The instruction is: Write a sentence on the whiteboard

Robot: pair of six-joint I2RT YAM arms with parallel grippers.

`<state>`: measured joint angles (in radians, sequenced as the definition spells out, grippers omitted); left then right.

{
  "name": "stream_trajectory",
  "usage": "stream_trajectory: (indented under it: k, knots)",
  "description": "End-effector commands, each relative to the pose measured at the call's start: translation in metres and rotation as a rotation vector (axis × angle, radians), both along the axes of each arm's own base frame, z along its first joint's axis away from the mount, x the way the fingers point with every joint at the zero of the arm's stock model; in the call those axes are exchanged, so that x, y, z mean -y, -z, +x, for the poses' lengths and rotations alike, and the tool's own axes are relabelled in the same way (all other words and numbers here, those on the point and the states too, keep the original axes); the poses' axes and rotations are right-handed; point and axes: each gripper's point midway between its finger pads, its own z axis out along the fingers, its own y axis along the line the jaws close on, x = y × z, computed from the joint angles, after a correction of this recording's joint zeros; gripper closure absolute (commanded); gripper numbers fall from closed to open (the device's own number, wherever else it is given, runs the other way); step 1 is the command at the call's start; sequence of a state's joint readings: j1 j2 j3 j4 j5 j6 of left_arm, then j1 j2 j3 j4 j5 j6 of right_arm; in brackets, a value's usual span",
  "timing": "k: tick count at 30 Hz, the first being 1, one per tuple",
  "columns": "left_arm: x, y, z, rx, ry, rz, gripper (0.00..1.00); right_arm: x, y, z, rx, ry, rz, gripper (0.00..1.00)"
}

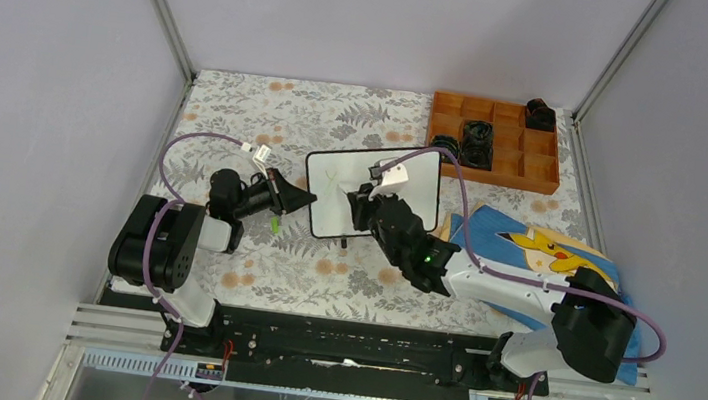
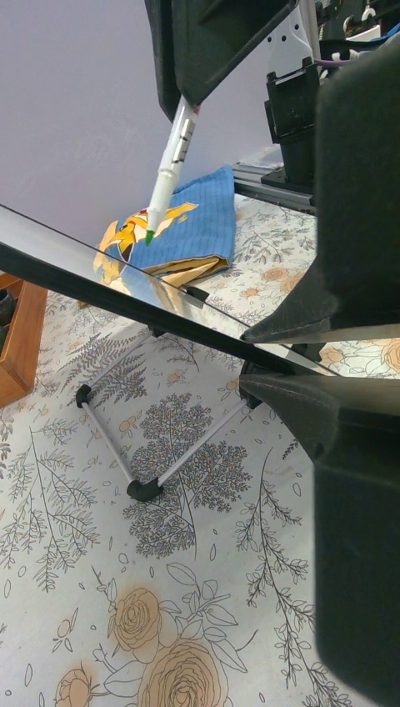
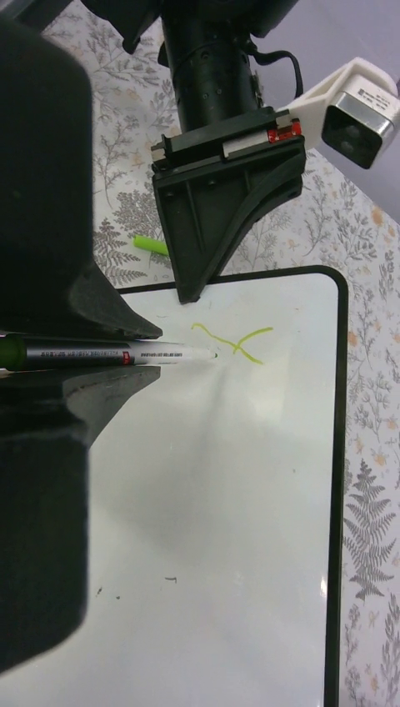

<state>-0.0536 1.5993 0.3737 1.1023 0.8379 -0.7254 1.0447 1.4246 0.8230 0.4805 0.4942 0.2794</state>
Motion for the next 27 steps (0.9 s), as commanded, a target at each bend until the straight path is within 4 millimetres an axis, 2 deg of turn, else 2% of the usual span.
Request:
stream_trajectory:
  k: [1, 12, 27]
  knots:
    - [-0.001, -0.002, 0.004, 0.013, -0.014, 0.018, 0.95, 0.01, -0.026, 0.013, 0.065, 0.067, 0.048, 1.0]
    - [-0.001, -0.001, 0.005, 0.009, -0.014, 0.023, 0.95, -0.001, -0.03, 0.022, 0.072, 0.06, 0.051, 1.0]
    - [0.0, 0.0, 0.005, 0.009, -0.013, 0.026, 0.95, -0.005, -0.008, 0.023, 0.036, 0.041, 0.014, 1.0]
